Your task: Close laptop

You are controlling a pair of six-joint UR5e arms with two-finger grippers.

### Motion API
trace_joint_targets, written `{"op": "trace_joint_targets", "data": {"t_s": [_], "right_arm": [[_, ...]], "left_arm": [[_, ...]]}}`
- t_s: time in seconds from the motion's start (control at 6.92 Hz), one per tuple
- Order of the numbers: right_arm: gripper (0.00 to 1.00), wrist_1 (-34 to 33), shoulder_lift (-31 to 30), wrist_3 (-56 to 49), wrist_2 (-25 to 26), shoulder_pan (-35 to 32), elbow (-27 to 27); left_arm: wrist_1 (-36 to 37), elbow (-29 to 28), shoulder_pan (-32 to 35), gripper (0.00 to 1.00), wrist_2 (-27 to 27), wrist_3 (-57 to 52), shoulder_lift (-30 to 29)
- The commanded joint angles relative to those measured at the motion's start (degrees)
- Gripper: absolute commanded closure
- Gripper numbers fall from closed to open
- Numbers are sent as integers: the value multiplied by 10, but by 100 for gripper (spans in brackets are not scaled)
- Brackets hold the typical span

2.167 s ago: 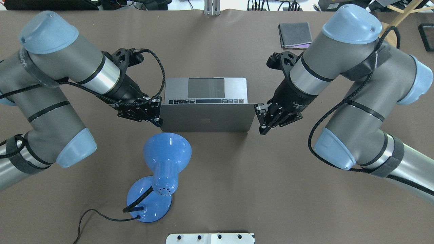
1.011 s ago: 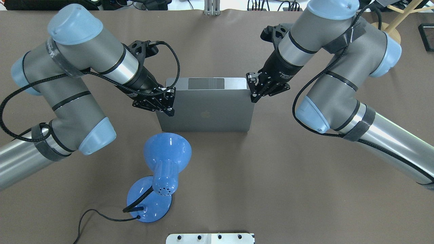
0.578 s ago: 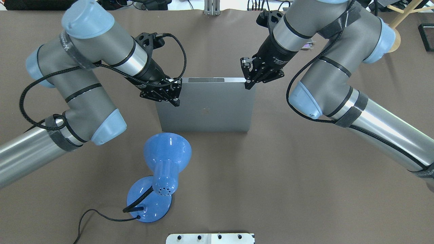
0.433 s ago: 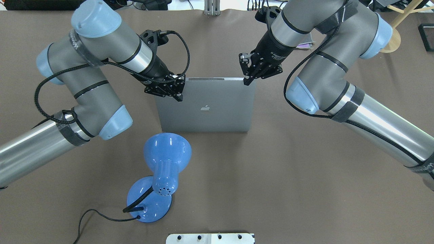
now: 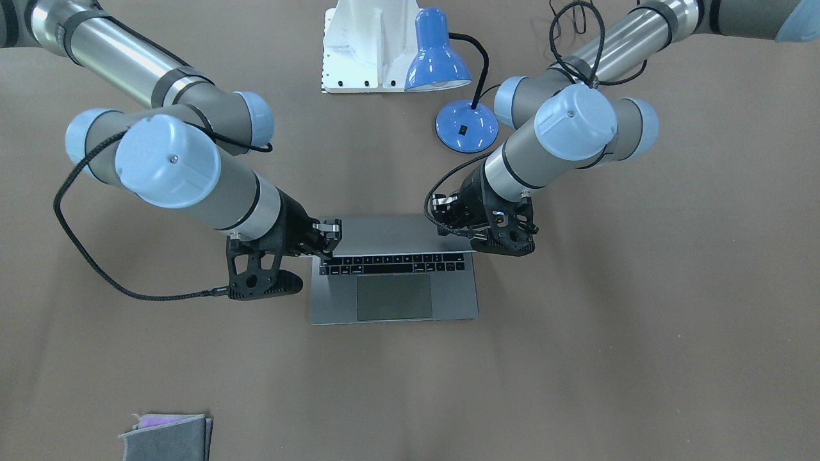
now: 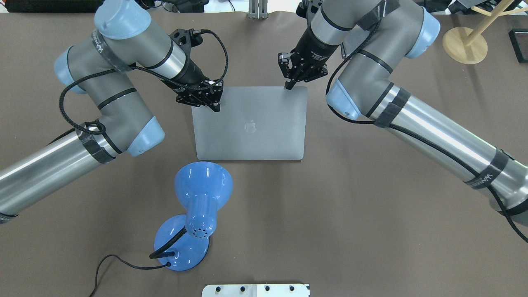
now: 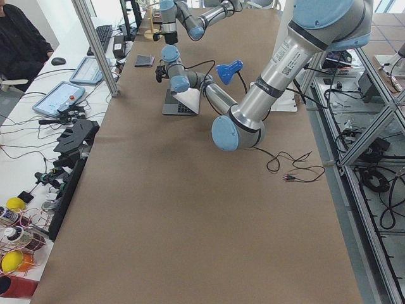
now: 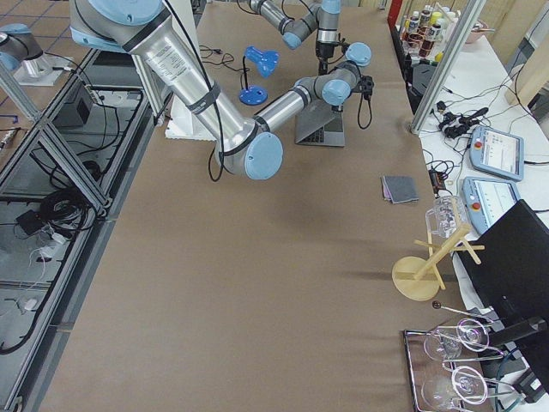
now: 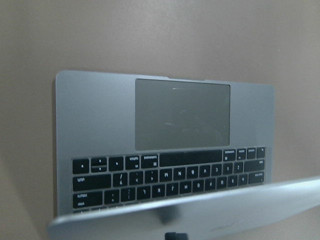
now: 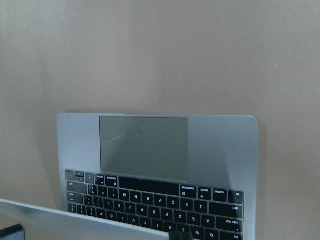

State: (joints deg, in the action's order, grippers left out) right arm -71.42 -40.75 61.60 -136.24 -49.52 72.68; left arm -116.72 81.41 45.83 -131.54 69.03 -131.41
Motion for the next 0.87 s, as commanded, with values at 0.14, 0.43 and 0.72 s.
{"op": "trace_joint_targets", "data": {"t_s": [0.14, 0.43, 0.72], "right_arm": [[100, 64, 61, -1, 30, 1, -131], [100, 87, 65, 0, 56, 13, -154], [100, 108, 69, -1, 97, 41, -186]], "left_arm": [[-29, -97, 2, 100, 40, -32, -47], [-69, -157, 1, 100, 70, -35, -65], [-72, -196, 0, 100, 84, -40, -83]]}}
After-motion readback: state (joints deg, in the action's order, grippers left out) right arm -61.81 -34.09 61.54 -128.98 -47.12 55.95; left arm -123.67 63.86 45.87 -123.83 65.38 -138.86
